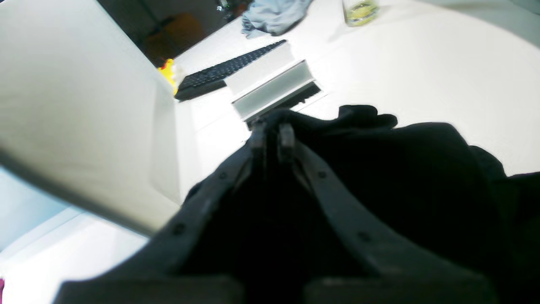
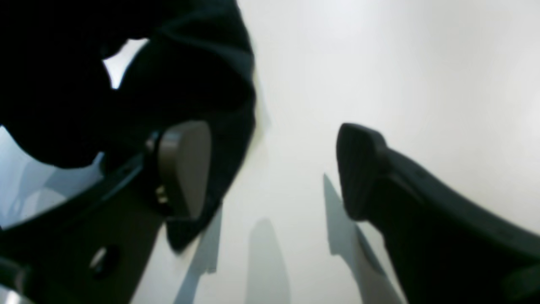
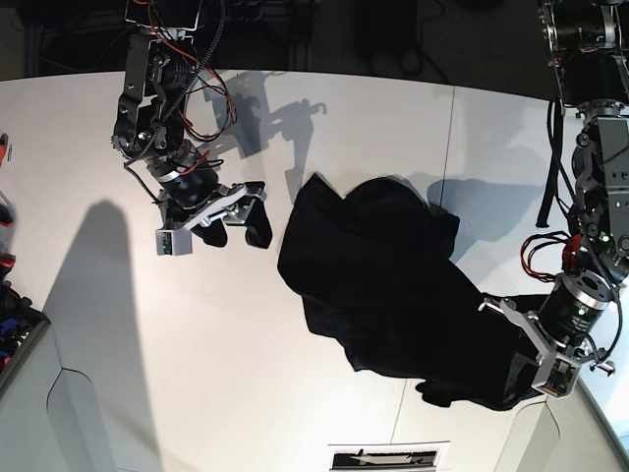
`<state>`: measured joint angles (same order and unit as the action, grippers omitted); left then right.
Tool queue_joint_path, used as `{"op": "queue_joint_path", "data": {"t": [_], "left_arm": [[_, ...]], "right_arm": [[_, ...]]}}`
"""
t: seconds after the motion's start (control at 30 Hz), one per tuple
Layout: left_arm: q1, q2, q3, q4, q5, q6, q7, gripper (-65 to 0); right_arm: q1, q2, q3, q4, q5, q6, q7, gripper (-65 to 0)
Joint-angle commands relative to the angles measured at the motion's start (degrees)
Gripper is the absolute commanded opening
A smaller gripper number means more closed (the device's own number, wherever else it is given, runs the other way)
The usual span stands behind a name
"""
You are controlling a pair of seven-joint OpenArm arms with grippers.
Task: Layout the t-shirt on the table in an organized manner, then fold the t-shirt properly
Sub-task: 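Pull the grippers apart to stretch the shirt across the table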
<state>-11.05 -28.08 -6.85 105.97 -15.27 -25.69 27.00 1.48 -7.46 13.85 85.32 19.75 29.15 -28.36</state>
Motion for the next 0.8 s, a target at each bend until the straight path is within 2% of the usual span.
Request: {"op": "queue_joint_path", "data": {"t": [0.0, 0.17, 0.2, 0.3, 0.33, 0.4, 0.47, 0.53, 0.6, 0.63, 0.77], "left_arm": [[-1.4, -1.4, -0.6, -0.2, -0.3, 0.6, -1.5, -65.0], [-1.3, -4.3, -0.6, -7.5, -0.1, 0.6, -1.4, -65.0], [-1.3, -4.7, -0.6, -9.1, -0.2, 0.6, -1.4, -62.8], [-1.3, -5.9, -0.6, -13.1, -0.2, 0.6, -1.4, -56.7], [-1.3, -6.2, -0.6, -13.8, -0.4, 0.6, -1.4, -56.7], [-1.3, -6.3, -0.6, -14.1, -0.4, 0.6, -1.2, -56.7], [-1.3, -6.3, -0.6, -14.1, -0.4, 0.6, -1.0, -56.7], [-1.3, -6.2, -0.6, -14.1, -0.5, 0.6, -1.0, -56.7], [-1.3, -6.2, -0.6, -14.1, -0.5, 0.6, -1.0, -56.7], [-1.3, -6.2, -0.6, -14.1, -0.4, 0.6, -1.0, -56.7], [-1.3, -6.3, -0.6, -14.1, -0.4, 0.6, -0.4, -56.7]], "right_arm": [[0.9, 0.0, -0.1, 1.0, 2.1, 0.9, 1.1, -20.5], [0.9, -0.1, -0.2, 4.1, 7.3, 3.1, 1.1, -20.8], [0.9, -0.1, -0.5, 5.0, 8.0, 3.4, 1.1, -24.6], [1.4, -0.1, -4.0, 6.1, 7.0, 3.4, 1.2, -52.2], [1.8, -0.1, -5.6, 5.8, 5.8, 3.1, 1.2, -55.7], [2.9, -0.6, -9.5, 4.3, 2.2, 3.0, 1.4, -51.7], [4.0, -1.0, -13.5, 1.9, -1.2, 2.3, 2.4, -41.4], [5.4, -1.2, -17.2, -1.4, -4.1, 1.9, 5.8, -32.9], [7.1, -1.2, -20.2, -5.5, -7.6, 1.5, 10.0, -33.5], [8.1, -1.2, -21.4, -7.8, -9.3, 0.5, 10.7, -36.5], [11.4, -1.2, -23.0, -15.9, -16.8, -0.7, 10.8, -65.0]]}}
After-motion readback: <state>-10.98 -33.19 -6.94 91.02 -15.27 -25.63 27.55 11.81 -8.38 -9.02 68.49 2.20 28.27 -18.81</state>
